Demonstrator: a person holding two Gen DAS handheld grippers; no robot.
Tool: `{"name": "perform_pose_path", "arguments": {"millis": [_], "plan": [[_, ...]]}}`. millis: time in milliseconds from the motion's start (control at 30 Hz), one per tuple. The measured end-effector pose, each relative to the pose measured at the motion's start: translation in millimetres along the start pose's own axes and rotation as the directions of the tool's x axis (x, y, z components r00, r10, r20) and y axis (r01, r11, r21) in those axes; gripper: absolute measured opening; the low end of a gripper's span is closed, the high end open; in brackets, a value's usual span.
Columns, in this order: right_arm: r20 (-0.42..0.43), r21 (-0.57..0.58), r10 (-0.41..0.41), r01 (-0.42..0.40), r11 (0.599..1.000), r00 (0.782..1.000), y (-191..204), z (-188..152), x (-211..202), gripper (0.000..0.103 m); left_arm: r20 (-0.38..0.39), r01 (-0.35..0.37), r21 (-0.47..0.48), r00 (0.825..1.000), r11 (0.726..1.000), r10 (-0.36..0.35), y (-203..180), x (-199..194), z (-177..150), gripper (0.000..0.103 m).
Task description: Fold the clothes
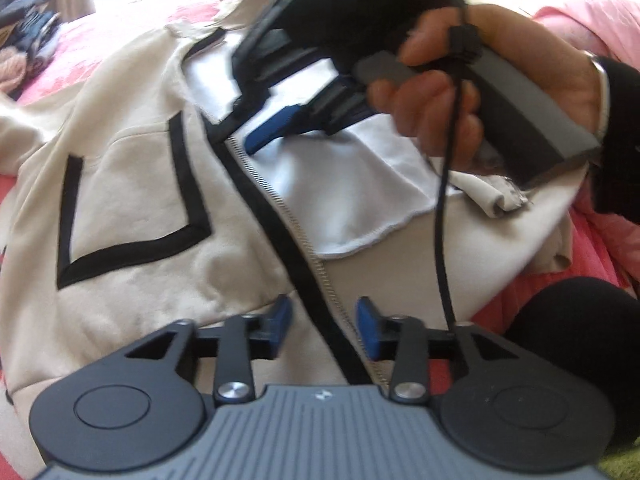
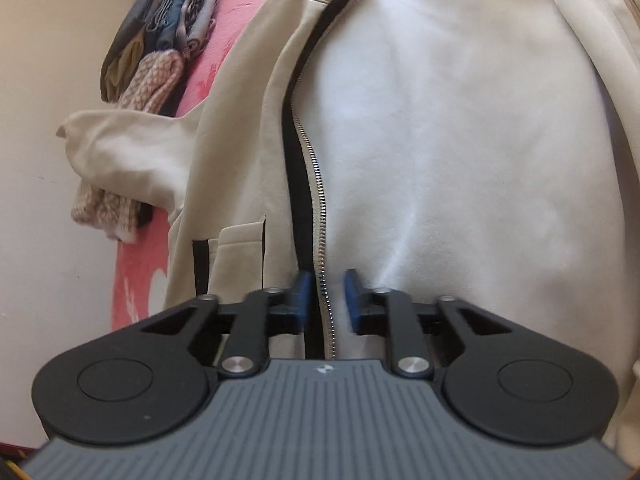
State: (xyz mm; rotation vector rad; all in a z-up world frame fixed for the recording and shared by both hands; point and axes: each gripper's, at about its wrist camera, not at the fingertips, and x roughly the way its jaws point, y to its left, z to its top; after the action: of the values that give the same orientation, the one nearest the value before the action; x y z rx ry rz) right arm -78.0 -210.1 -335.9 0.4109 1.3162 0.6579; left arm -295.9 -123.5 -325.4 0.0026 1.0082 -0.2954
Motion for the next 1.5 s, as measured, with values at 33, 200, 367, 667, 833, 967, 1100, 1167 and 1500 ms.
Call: {"name": "perform_pose_path", "arguments": {"millis": [33, 200, 367, 667, 833, 967, 1100, 1167, 1500], "plan": [[-0.003, 0.003, 0.013, -0.013, 1.000, 1.000, -1.2, -0.9, 0.8, 0.023, 0.002, -0.008, 0.019, 1.000, 1.000, 0.008, -4.0, 0.9, -0.6, 0.046], [0.025, -0.092, 0.021, -0.018, 0.996, 0.999, 14.2, -5.1, -10.5, 0.008, 0.030, -0.056, 0.003, 0.998, 0.998, 0.056, -1.8, 0.7, -2.5, 0.019], [0.103, -0.227, -0.011, 0.034, 0.973, 0.995, 36.6, -8.5, -35.2, 0.003, 0.084, 0.047, -0.126, 0.996, 0.991, -0.037, 21.8, -15.8, 5.8, 0.010], [0.179, -0.402, -0.110, 0.175, 0.899, 0.978, 50.6, -6.9, -41.8, 0.002, 0.047, 0.101, -0.122, 0.994, 0.987, -0.096, 10.8, -1.1, 6.8, 0.001], [0.160, -0.437, -0.216, 0.265, 0.859, 0.963, 29.7, -11.6, -12.6, 0.002, 0.043, 0.141, -0.139, 0.990, 0.980, -0.136, 13.3, -5.8, 4.0, 0.015], [0.170, -0.374, -0.206, 0.256, 0.891, 0.964, 23.6, -13.4, -17.3, 0.007, 0.065, 0.148, -0.148, 0.988, 0.978, -0.140, 20.5, -30.9, 1.8, 0.030], [0.246, -0.348, -0.189, 0.269, 0.898, 0.951, 28.7, -23.6, -52.9, 0.010, 0.100, 0.120, -0.213, 0.990, 0.970, -0.101, 47.2, -63.9, 4.3, 0.039], [0.244, -0.379, -0.155, 0.241, 0.893, 0.957, 36.1, -35.3, -70.5, 0.010, 0.104, 0.066, -0.256, 0.994, 0.964, -0.040, 65.0, -76.4, 3.6, 0.040], [-0.036, -0.683, -0.283, 0.183, 0.707, 0.958, 58.6, -106.0, -29.5, 0.009, 0.000, -0.163, -0.520, 0.982, 0.839, 0.191, 145.5, -68.7, -14.0, 0.041]]}}
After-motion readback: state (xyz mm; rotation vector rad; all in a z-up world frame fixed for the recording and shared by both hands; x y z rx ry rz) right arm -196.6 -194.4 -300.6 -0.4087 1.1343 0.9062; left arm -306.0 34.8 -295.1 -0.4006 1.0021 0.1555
